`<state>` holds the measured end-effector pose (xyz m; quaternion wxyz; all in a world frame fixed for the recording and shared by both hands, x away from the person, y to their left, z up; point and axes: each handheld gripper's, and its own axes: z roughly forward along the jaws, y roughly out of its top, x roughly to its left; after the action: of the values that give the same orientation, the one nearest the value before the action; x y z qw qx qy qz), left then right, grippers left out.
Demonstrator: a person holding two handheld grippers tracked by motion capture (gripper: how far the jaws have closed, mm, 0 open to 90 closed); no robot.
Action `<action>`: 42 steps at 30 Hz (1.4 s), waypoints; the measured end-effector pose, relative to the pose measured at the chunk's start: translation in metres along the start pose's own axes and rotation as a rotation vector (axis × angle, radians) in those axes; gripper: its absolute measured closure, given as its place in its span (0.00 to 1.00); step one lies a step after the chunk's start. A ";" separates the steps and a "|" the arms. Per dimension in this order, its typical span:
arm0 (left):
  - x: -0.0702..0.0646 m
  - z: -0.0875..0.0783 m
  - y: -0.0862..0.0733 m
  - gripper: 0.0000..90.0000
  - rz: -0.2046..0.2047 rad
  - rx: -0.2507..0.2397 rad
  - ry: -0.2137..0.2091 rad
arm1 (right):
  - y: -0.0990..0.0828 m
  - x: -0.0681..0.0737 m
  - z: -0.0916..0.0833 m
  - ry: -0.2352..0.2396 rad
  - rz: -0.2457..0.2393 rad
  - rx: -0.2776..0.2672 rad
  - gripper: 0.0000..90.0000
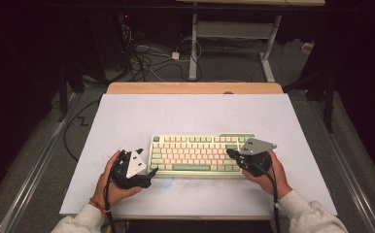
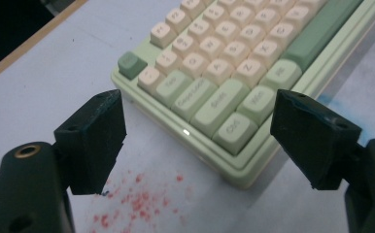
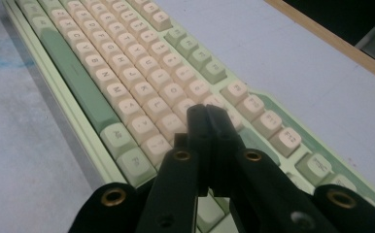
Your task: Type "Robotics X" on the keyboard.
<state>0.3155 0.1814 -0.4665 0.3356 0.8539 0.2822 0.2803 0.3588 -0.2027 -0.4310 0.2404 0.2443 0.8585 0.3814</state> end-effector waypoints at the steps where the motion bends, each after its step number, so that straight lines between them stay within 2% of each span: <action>1: 0.000 -0.001 -0.003 0.21 -0.007 0.005 -0.002 | 0.002 0.001 0.003 0.004 -0.002 0.003 1.00; 6: 0.001 -0.002 -0.015 0.21 -0.022 0.029 -0.015 | 0.012 0.005 0.019 0.022 -0.021 0.018 1.00; 7: 0.001 -0.003 -0.016 0.21 -0.020 0.035 -0.013 | 0.015 0.007 0.026 0.030 -0.027 0.029 1.00; 11: 0.000 -0.004 -0.019 0.21 -0.012 0.043 -0.015 | 0.021 0.009 0.035 0.032 -0.038 0.038 1.00; 19: -0.001 -0.005 -0.020 0.21 -0.012 0.047 -0.019 | 0.030 0.013 0.058 0.044 -0.050 0.071 1.00; 26: -0.004 -0.002 -0.020 0.21 -0.001 0.058 -0.027 | 0.031 0.013 0.071 0.031 -0.052 0.108 1.00; 31: -0.004 -0.002 -0.020 0.21 0.001 0.057 -0.033 | 0.029 0.012 0.075 0.032 -0.043 0.134 1.00; 34: -0.004 -0.002 -0.020 0.21 0.005 0.067 -0.034 | 0.030 0.013 0.073 0.040 -0.044 0.132 1.00; 42: -0.003 -0.002 -0.020 0.21 -0.001 0.067 -0.032 | 0.033 0.008 0.049 0.029 -0.013 0.019 0.97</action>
<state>0.3061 0.1923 -0.4811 0.3114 0.8690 0.2865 0.2566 0.3894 -0.1519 -0.4361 0.2279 0.2354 0.8671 0.3752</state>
